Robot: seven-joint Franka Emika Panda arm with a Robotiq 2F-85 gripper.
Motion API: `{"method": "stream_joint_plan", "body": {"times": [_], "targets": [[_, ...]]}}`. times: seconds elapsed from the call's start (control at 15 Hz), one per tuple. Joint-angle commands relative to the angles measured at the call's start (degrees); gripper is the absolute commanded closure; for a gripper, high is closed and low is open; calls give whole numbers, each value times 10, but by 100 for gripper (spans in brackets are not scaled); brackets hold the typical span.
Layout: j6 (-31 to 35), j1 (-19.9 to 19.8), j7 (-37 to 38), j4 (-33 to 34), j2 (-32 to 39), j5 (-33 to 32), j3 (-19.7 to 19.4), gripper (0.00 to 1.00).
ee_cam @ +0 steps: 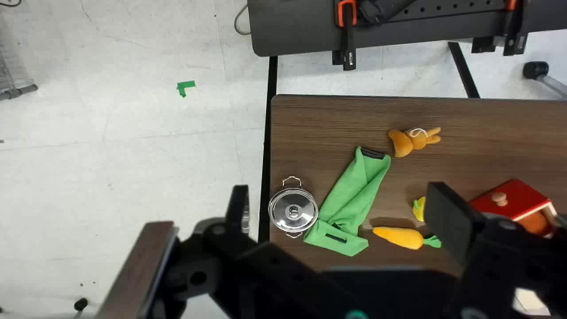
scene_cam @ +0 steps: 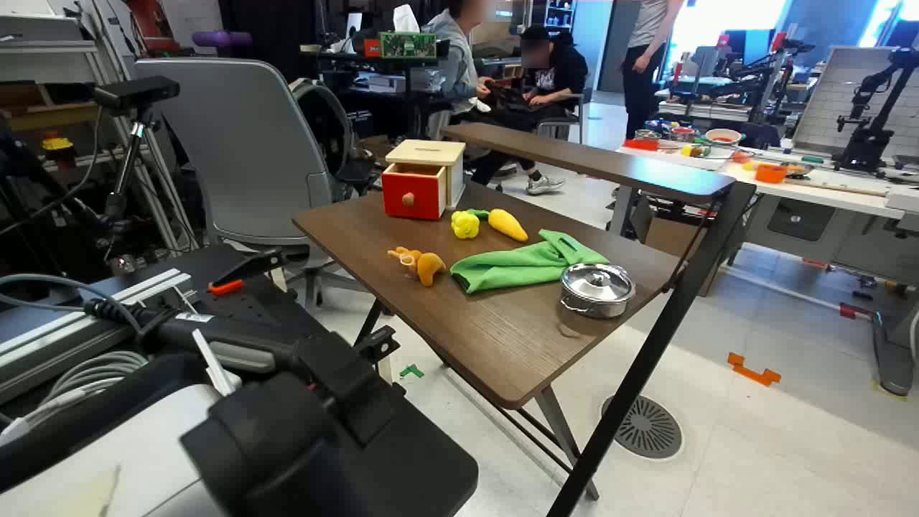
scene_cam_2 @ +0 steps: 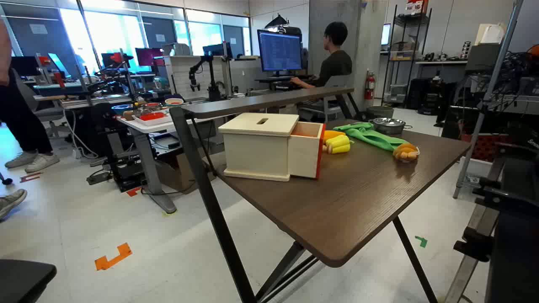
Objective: Move the carrot plush forward
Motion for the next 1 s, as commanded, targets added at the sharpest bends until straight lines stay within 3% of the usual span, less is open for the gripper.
{"method": "stream_joint_plan", "body": {"times": [0.0,0.4,0.93], "targets": [[0,-2,-1,2,1,1,2,0],[26,3,15,2,26,19,0,0],[182,36,64,26,198,129,27,0]]}}
